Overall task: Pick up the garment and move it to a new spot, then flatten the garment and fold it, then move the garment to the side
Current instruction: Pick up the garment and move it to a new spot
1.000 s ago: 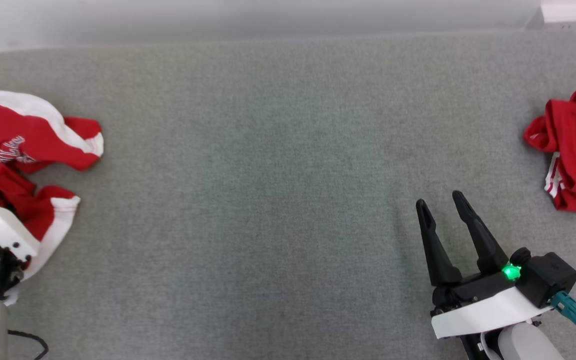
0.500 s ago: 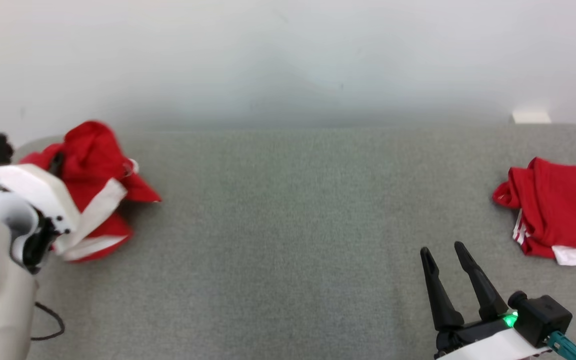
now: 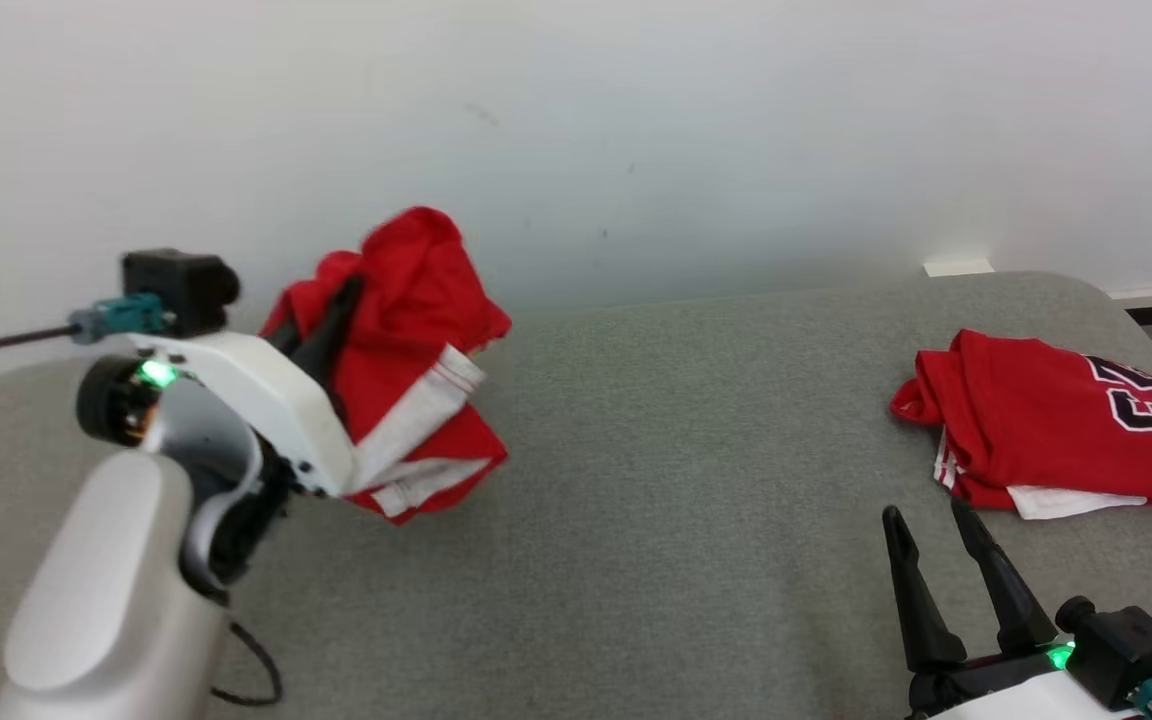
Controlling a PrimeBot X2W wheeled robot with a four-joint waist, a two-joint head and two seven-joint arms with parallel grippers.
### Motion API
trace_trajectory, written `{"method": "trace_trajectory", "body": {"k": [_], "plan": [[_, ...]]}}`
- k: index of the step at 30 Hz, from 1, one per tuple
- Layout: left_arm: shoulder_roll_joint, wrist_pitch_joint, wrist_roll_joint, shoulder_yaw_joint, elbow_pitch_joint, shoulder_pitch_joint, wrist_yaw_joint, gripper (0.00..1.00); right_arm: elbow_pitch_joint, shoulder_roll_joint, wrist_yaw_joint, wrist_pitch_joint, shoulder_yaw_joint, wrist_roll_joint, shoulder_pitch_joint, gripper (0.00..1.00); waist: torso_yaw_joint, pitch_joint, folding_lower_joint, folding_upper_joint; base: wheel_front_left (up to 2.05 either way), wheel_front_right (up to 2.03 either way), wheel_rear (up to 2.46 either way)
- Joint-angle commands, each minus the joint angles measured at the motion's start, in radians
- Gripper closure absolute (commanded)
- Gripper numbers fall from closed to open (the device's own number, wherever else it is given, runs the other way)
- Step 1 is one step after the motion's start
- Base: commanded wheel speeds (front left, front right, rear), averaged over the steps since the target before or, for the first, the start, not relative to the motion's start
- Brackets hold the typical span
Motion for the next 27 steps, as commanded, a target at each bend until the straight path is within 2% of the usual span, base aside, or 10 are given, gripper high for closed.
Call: {"method": "trace_trajectory", "body": {"k": [1, 4, 7, 11, 15, 16, 17, 18, 23, 27], "plan": [[-0.02, 0.009, -0.016, -0.014, -0.03, 0.037, 0.007, 1.0, -0.002, -0.006, -0.002, 0.001, -0.003, 0.001, 0.01, 0.0, -0.021, 0.003, 0.0002, -0.0001, 0.0, 0.0, 0.0], [-0.07, 0.026, -0.018, -0.058, -0.097, 0.095, 0.023, 1.0, 0.0, -0.007, -0.002, 0.001, -0.002, 0.007, 0.006, 0.0, -0.049, 0.012, 0.0002, -0.0001, 0.0, 0.0, 0.0], [-0.131, 0.021, -0.004, -0.121, -0.098, 0.148, 0.033, 1.0, 0.003, -0.007, -0.002, 0.001, 0.006, 0.01, -0.002, 0.0, -0.074, 0.026, 0.0002, -0.0001, 0.0, 0.0, 0.0], [-0.214, -0.03, 0.032, -0.207, -0.012, 0.187, 0.034, 1.0, 0.012, -0.008, -0.002, 0.001, 0.022, 0.016, -0.022, 0.0, -0.108, 0.046, 0.0002, -0.0001, 0.0, 0.0, 0.0], [-0.263, -0.112, 0.045, -0.27, 0.127, 0.185, 0.027, 1.0, 0.017, -0.005, -0.002, 0.001, 0.037, 0.018, -0.042, 0.0, -0.134, 0.07, 0.0002, -0.0001, 0.0, 0.0, 0.0], [-0.272, -0.135, 0.048, -0.283, 0.161, 0.174, 0.023, 0.87, 0.022, -0.005, -0.002, 0.001, 0.04, 0.019, -0.045, 0.0, -0.138, 0.073, 0.0002, -0.0001, 0.0, 0.0, 0.0], [-0.279, -0.153, 0.048, -0.296, 0.191, 0.164, 0.021, 0.54, 0.025, -0.006, -0.002, 0.001, 0.043, 0.02, -0.048, 0.0, -0.141, 0.075, 0.0002, -0.0001, 0.0, 0.0, 0.0], [-0.285, -0.176, 0.043, -0.309, 0.216, 0.154, 0.019, 0.0, 0.027, -0.007, -0.002, 0.001, 0.046, 0.021, -0.05, 0.0, -0.143, 0.076, 0.0002, -0.0001, 0.0, 0.0, 0.0], [-0.29, -0.287, -0.004, -0.341, 0.272, 0.116, 0.007, 0.0, 0.033, -0.017, -0.002, 0.001, 0.037, 0.021, -0.038, 0.0, -0.122, 0.065, 0.0002, -0.0001, 0.0, 0.0, 0.0], [-0.291, -0.372, -0.02, -0.346, 0.261, 0.095, 0.017, 0.0, 0.032, -0.027, -0.002, 0.001, 0.039, 0.018, -0.027, 0.0, -0.089, 0.043, 0.0002, -0.0001, 0.0, 0.0, 0.0]]}}
